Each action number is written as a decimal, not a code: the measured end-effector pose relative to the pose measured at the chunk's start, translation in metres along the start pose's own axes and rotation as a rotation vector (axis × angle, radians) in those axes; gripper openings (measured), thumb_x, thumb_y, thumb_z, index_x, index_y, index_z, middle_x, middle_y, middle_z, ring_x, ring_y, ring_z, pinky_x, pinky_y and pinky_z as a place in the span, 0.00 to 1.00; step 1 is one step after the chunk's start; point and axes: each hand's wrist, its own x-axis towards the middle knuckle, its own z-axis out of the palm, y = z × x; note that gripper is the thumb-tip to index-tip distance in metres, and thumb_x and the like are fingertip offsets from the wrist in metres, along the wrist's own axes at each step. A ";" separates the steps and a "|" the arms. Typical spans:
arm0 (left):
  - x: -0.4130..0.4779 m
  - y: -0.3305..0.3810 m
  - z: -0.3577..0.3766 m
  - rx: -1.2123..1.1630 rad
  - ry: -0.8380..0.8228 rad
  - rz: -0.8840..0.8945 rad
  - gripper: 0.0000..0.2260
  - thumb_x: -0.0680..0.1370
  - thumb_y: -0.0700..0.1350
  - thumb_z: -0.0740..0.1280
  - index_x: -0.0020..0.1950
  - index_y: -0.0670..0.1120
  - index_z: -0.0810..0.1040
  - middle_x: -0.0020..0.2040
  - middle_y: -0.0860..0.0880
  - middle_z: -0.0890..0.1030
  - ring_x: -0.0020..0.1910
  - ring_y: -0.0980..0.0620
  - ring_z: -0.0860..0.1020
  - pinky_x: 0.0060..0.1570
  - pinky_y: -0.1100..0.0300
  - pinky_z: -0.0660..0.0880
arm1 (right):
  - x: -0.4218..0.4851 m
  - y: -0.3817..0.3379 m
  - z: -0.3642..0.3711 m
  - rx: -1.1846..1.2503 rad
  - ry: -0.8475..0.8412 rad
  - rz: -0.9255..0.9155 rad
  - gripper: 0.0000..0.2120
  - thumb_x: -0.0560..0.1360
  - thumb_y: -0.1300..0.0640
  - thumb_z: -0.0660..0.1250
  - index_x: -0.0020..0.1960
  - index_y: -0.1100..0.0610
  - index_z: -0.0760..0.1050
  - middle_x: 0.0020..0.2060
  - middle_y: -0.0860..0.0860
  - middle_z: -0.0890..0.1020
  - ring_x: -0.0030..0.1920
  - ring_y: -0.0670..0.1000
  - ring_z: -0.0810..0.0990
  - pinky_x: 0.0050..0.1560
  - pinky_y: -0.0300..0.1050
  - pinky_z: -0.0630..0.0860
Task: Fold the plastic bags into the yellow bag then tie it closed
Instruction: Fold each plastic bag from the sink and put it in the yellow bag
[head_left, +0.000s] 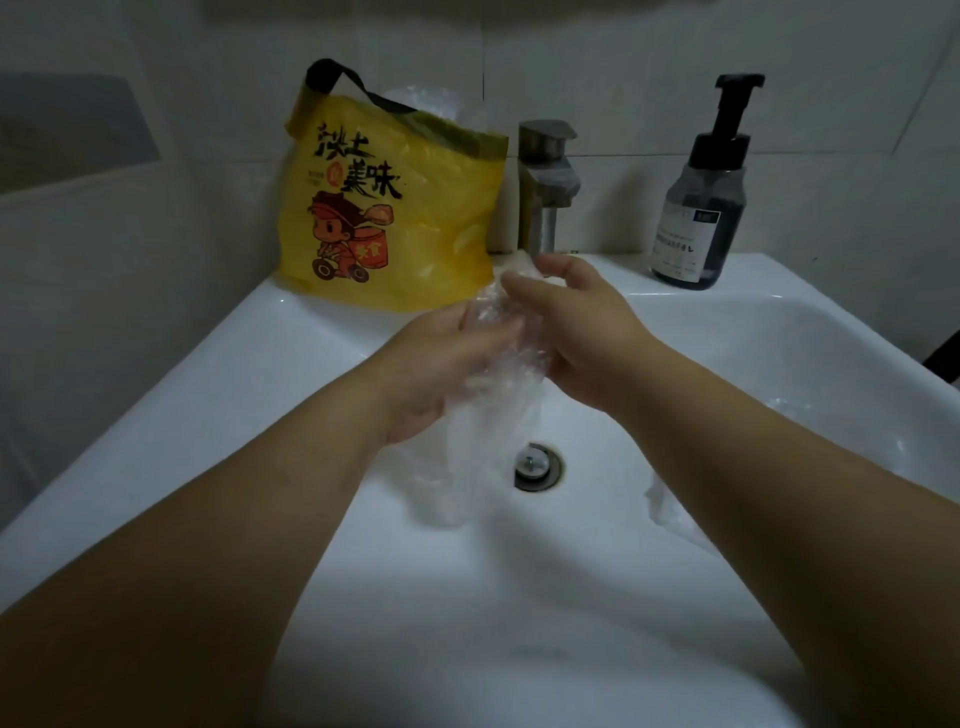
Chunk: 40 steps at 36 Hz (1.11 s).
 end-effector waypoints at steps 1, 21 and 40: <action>0.000 -0.002 0.001 0.068 0.053 0.005 0.14 0.77 0.48 0.70 0.61 0.47 0.79 0.53 0.47 0.83 0.53 0.46 0.80 0.52 0.52 0.75 | 0.001 -0.001 -0.002 0.026 -0.005 0.013 0.22 0.76 0.57 0.68 0.67 0.54 0.66 0.55 0.58 0.79 0.47 0.55 0.82 0.44 0.49 0.80; 0.001 0.002 -0.012 0.066 0.410 0.068 0.09 0.74 0.50 0.72 0.40 0.47 0.76 0.40 0.45 0.74 0.39 0.49 0.71 0.37 0.58 0.68 | -0.007 -0.004 -0.001 -0.692 -0.052 -0.191 0.06 0.74 0.63 0.69 0.50 0.56 0.77 0.37 0.54 0.80 0.36 0.52 0.79 0.35 0.43 0.76; 0.004 0.010 -0.031 -0.325 0.291 -0.039 0.10 0.81 0.42 0.62 0.62 0.46 0.76 0.51 0.49 0.80 0.46 0.53 0.80 0.46 0.57 0.80 | 0.011 -0.010 -0.016 0.319 0.282 0.055 0.07 0.80 0.59 0.62 0.44 0.57 0.73 0.44 0.56 0.81 0.44 0.55 0.81 0.53 0.52 0.79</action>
